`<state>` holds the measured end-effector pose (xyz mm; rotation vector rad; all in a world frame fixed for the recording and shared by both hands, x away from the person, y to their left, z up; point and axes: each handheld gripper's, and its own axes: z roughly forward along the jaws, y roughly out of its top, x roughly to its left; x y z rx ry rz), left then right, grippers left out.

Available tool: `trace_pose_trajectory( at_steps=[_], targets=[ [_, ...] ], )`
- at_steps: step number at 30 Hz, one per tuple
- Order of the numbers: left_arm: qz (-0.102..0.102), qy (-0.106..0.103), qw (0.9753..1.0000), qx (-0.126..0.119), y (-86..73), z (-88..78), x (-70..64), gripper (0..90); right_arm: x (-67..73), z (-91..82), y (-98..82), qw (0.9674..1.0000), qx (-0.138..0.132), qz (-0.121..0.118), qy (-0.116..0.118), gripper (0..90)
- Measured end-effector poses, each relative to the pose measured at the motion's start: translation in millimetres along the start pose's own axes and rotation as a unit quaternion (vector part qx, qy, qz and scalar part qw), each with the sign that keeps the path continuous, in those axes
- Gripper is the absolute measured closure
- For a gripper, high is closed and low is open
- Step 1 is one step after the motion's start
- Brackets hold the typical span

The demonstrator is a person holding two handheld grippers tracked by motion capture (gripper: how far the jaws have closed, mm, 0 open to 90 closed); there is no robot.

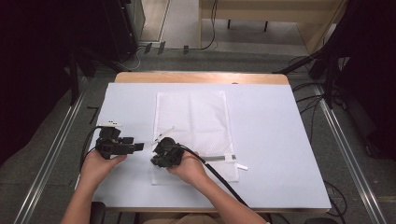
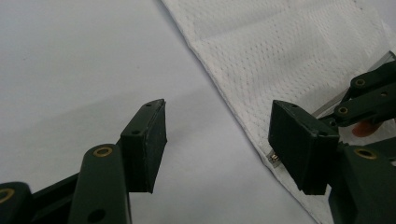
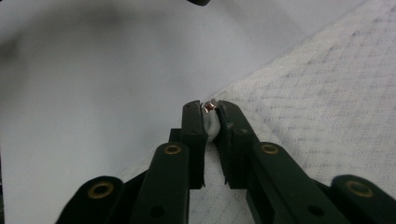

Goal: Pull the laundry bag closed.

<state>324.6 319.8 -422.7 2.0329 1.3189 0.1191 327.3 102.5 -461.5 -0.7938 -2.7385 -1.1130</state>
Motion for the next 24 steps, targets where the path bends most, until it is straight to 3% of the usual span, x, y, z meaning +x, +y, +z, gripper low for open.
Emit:
trace_pose_trajectory(
  at_steps=[8,12,24],
  targets=[
    [0.009,-0.019,0.9998,-0.001,-2.1,0.8,0.6,39.4,-2.3,-2.9,0.6,1.0000,0.002,-0.009,0.000,87.8],
    [0.015,-0.034,0.9993,0.008,-3.7,2.7,0.2,41.9,-3.9,-8.6,2.0,0.9998,-0.007,-0.016,-0.006,87.9],
    [0.033,-0.058,0.9977,0.004,-4.7,0.7,-7.9,42.9,-11.6,-23.8,11.9,0.9993,-0.031,-0.016,-0.012,87.8]
  ],
)
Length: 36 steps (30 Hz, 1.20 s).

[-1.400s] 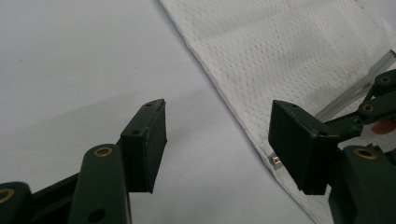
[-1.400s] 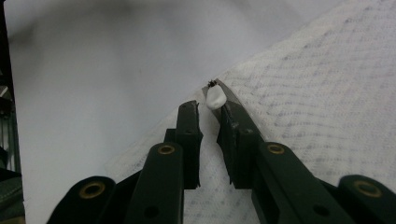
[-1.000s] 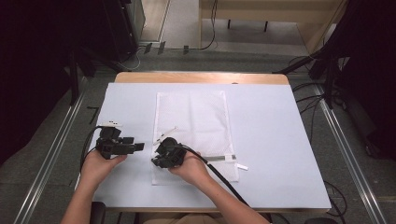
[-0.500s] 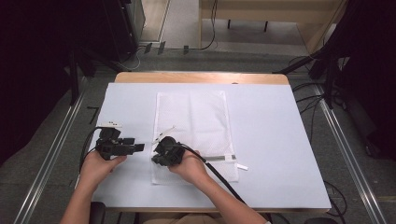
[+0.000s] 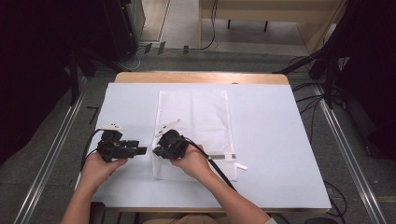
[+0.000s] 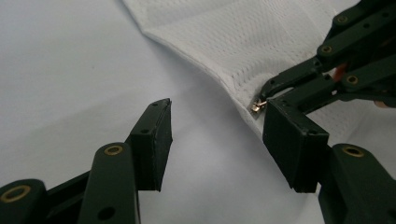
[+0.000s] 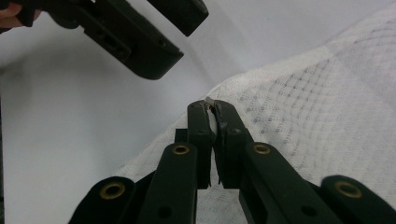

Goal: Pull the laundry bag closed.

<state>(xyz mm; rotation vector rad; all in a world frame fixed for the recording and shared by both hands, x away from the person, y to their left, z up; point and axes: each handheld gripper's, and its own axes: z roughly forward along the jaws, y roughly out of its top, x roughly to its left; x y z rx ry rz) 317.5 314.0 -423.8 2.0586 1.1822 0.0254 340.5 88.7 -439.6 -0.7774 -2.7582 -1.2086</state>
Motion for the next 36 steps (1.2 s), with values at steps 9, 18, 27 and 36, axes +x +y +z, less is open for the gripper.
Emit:
trace_pose_trajectory(
  at_steps=[9,18,27,36],
  targets=[
    [0.027,-0.015,0.9994,0.018,-1.1,3.1,-12.9,43.4,-3.7,-8.3,4.2,0.9998,-0.017,0.002,-0.004,87.8],
    [0.034,-0.031,0.9987,0.023,-0.3,7.1,-16.0,42.8,-1.9,-12.3,8.1,0.9997,-0.025,0.000,-0.003,87.8],
    [0.051,-0.035,0.9968,0.051,2.6,22.4,-22.3,42.9,1.1,-18.2,11.1,0.9993,-0.035,0.005,0.010,87.8],
    [0.047,-0.030,0.9968,0.057,3.6,29.4,-18.5,53.1,4.8,-24.2,11.0,0.9991,-0.032,-0.006,0.028,87.8]
  ],
)
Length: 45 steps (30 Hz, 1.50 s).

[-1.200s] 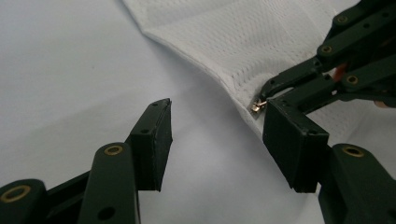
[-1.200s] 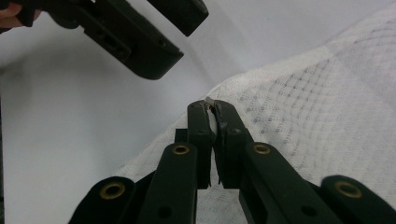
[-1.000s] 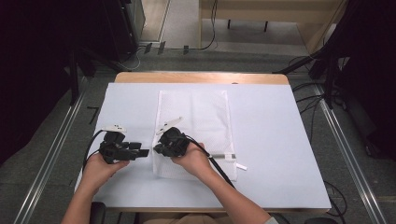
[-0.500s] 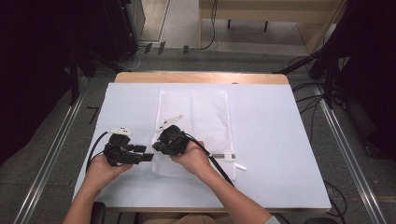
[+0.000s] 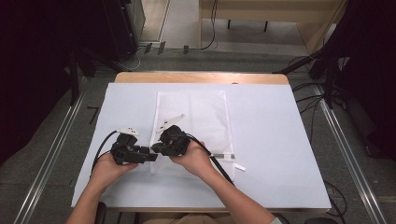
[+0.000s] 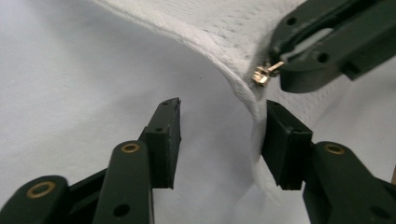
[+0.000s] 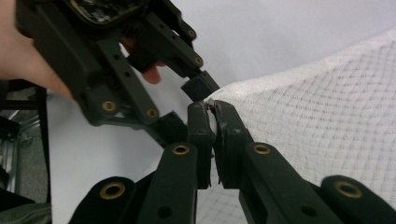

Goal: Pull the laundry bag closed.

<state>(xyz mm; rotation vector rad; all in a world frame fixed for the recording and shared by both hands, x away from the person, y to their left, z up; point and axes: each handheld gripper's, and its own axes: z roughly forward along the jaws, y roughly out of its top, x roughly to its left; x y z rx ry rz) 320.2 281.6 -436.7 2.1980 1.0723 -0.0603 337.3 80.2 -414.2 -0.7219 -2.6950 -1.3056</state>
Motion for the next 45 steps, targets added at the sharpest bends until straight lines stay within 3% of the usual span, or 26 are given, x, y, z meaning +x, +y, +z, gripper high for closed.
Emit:
trace_pose_trajectory(
  at_steps=[8,23,30,45],
  targets=[
    [0.008,-0.011,0.9999,0.001,0.1,1.2,-2.1,60.8,0.5,0.7,-0.7,0.9999,0.003,-0.001,0.016,87.9],
    [0.025,-0.027,0.9992,0.016,2.1,0.0,-6.0,86.6,-0.5,2.7,-2.4,0.9995,0.018,-0.007,0.024,88.0],
    [0.009,-0.036,0.9992,0.017,3.7,-3.2,-4.8,87.8,-4.2,3.7,-3.1,0.9995,0.014,0.008,0.028,88.1],
    [0.017,-0.023,0.9993,0.023,3.9,-4.3,-7.4,88.8,-8.8,5.5,-13.0,0.9996,0.009,0.011,0.026,88.7]
  ],
)
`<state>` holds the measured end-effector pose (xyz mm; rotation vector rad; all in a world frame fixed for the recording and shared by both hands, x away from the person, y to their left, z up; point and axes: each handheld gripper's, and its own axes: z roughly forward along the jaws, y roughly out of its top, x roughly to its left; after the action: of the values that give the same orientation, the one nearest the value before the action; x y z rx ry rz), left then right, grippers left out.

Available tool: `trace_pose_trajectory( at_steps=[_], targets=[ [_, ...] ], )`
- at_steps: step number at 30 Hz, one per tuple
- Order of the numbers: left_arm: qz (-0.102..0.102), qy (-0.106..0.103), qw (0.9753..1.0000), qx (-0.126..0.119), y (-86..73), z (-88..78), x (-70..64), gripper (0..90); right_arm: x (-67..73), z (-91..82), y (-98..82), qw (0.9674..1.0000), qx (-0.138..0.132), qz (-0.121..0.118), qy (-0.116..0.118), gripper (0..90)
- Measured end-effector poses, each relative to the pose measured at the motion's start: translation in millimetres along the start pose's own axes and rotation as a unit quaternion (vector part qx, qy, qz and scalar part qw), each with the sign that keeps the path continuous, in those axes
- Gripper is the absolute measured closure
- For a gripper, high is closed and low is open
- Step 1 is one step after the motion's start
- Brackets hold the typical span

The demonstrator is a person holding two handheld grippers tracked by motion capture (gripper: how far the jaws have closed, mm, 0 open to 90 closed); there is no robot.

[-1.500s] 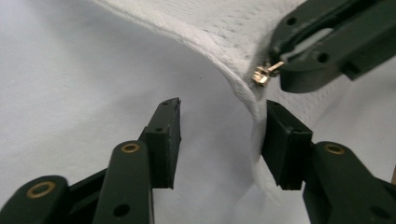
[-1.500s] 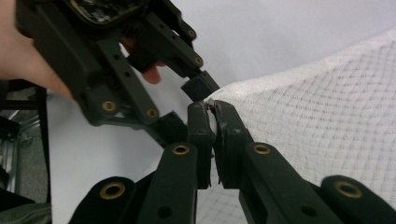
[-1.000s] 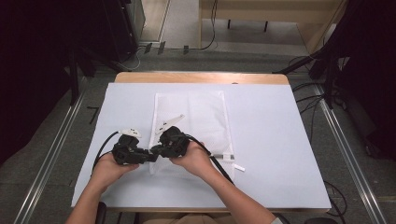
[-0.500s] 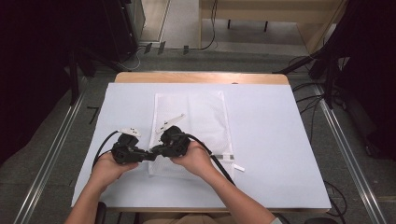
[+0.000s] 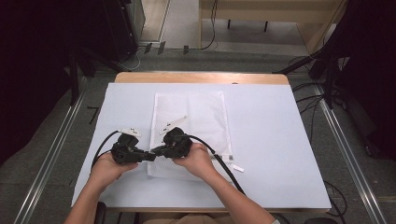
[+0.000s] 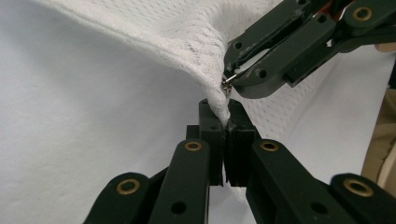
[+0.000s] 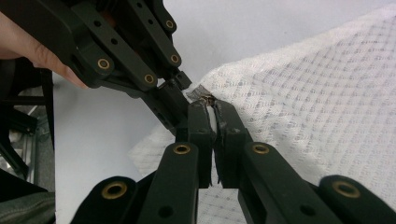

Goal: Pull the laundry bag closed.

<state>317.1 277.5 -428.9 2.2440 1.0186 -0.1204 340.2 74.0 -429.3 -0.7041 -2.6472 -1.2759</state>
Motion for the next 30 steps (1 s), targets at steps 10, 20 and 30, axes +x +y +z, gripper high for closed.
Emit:
trace_pose_trajectory(
  at_steps=[10,20,30],
  targets=[
    [0.011,0.003,0.9999,0.003,-0.6,-1.3,-1.6,89.0,-4.0,-1.2,-9.7,1.0000,0.002,-0.001,0.003,88.7],
    [0.010,-0.008,0.9999,-0.002,-1.1,-2.9,-1.5,89.3,-5.1,-4.6,-14.0,0.9998,-0.004,-0.020,-0.003,88.8],
    [0.014,-0.012,0.9996,-0.020,-4.5,-11.0,1.3,88.5,-9.7,-14.1,-20.1,0.9993,0.009,-0.032,-0.016,88.6]
  ],
)
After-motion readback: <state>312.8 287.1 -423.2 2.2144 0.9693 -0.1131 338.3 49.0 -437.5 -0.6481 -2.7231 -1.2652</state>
